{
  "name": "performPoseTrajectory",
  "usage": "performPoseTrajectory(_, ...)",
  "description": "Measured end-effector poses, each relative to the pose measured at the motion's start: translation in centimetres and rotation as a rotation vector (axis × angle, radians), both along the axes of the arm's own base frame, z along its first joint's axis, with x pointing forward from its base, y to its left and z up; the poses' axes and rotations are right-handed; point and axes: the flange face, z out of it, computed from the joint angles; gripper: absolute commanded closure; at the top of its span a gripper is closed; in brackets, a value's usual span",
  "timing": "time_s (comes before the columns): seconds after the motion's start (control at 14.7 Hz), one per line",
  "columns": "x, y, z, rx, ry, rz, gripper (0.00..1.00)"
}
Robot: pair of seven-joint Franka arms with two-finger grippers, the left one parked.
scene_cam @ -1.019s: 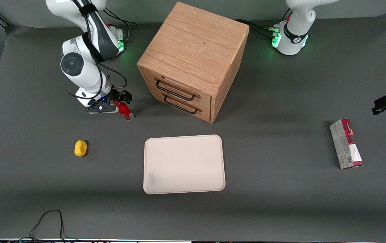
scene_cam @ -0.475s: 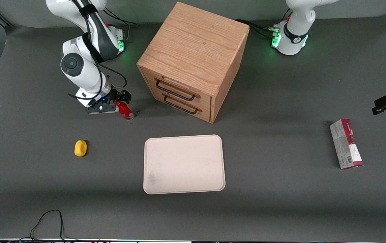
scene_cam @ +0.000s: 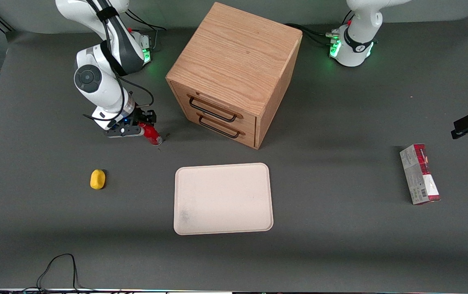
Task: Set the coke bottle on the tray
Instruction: 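Close the right gripper around the bottle's body and lift it, then carry the held bottle over to the white tray's edge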
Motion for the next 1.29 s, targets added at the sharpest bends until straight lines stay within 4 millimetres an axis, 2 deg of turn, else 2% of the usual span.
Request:
performPoseTrajectory(0.2, 0.0, -0.1, 0.0, -0.001, -0.001, 0.0, 1.0)
performPoseTrajectory(0.68, 0.1, -0.2, 0.1, -0.001, -0.002, -0.002, 1.0)
performPoseTrajectory(0.81, 0.9, -0.7, 1.0, 0.001, -0.002, -0.017, 1.0)
performPoseTrajectory(0.95, 2.2, -1.1, 3.4, 0.0, 0.015, -0.031, 1.0)
performPoseTrajectory(1.02, 3.1, -1.2, 5.3, 0.0, 0.025, -0.038, 1.0)
performPoseTrajectory(1.29, 6.6, -2.3, 15.4, 0.009, 0.038, -0.068, 1.0)
